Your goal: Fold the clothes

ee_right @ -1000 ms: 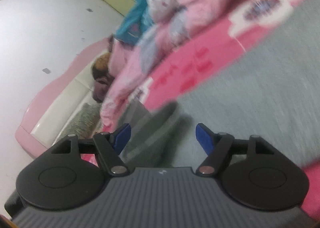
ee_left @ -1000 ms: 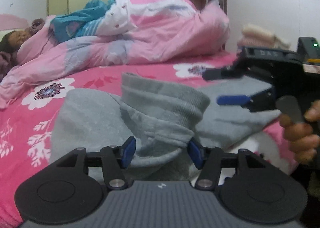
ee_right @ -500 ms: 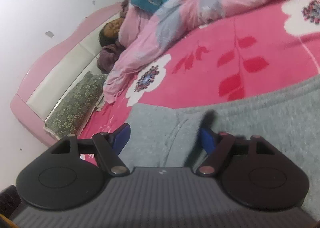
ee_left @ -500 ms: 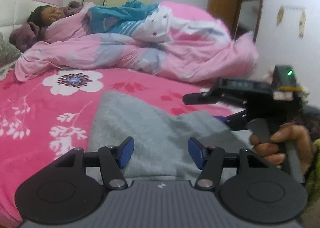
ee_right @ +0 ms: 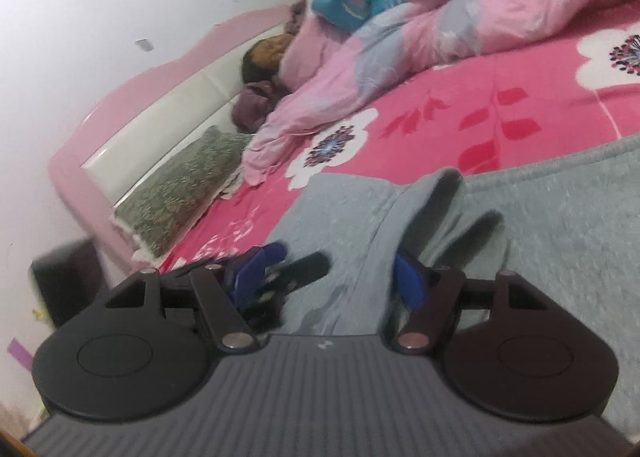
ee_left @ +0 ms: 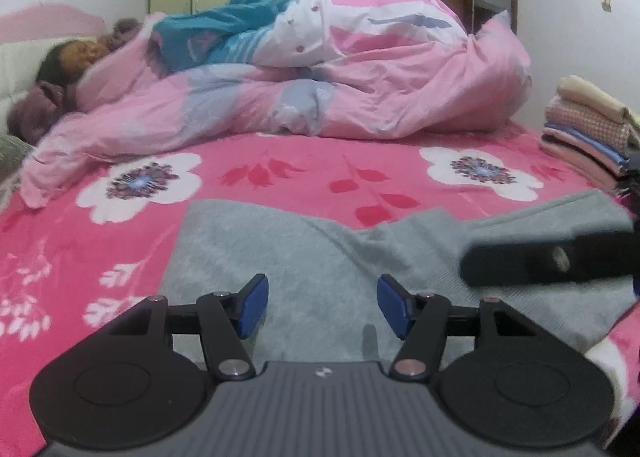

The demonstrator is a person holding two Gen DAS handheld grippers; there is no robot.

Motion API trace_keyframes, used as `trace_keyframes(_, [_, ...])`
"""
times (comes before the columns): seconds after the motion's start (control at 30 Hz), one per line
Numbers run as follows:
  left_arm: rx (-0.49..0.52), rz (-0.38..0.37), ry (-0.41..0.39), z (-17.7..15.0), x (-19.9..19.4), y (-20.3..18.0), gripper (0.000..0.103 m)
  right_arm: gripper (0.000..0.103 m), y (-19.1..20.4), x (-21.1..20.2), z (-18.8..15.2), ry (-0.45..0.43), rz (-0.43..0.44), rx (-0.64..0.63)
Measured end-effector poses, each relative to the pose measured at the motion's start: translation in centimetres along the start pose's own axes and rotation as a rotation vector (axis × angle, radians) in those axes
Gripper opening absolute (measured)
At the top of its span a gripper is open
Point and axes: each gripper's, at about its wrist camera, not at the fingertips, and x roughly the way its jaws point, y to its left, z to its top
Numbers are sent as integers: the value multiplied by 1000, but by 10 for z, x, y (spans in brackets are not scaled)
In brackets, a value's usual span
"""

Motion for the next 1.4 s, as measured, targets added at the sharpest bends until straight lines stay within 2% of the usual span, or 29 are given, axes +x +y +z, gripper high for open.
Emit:
trace_keyframes(0.1, [-28,-66,48,8,6,-3,66,69,-13,-18,0,-36,16,27])
trace_keyframes(0.23, [-116,-152,95,19,12,1,70,66,-41,-39,-1,-77,52,73])
trace_keyframes(0.33, [-158,-180,119,25,18,3,71,52,-63,-42,-6,-74,98,164])
trace_keyframes(0.4, [-152,-148,135,24,22,2,71,39,-76,-38,-10,-65,140,258])
trace_keyframes(0.47, [-158,-108,150,19,27,5,71,19,-89,-33,-14,-54,169,342])
trace_keyframes(0.53, [-173,-74,163,12,30,10,71,15,-95,-29,-17,-42,160,364])
trace_keyframes(0.73, [-206,-68,152,-1,34,23,71,16,-84,-7,-18,82,203,324])
trace_keyframes(0.97, [-196,-80,137,-7,37,26,72,17,-65,-12,-21,123,181,229])
trace_keyframes(1.1, [-193,-85,130,-8,38,26,73,18,-79,-22,-19,86,179,289])
trace_keyframes(1.2, [-192,-88,125,-10,38,26,73,18,-95,-31,-14,23,135,330])
trace_keyframes(1.3, [-197,-90,121,-10,39,26,74,18,-96,-23,-8,18,110,311])
trace_keyframes(1.4, [-197,-93,119,-11,40,28,74,18,-96,-9,-2,28,127,323])
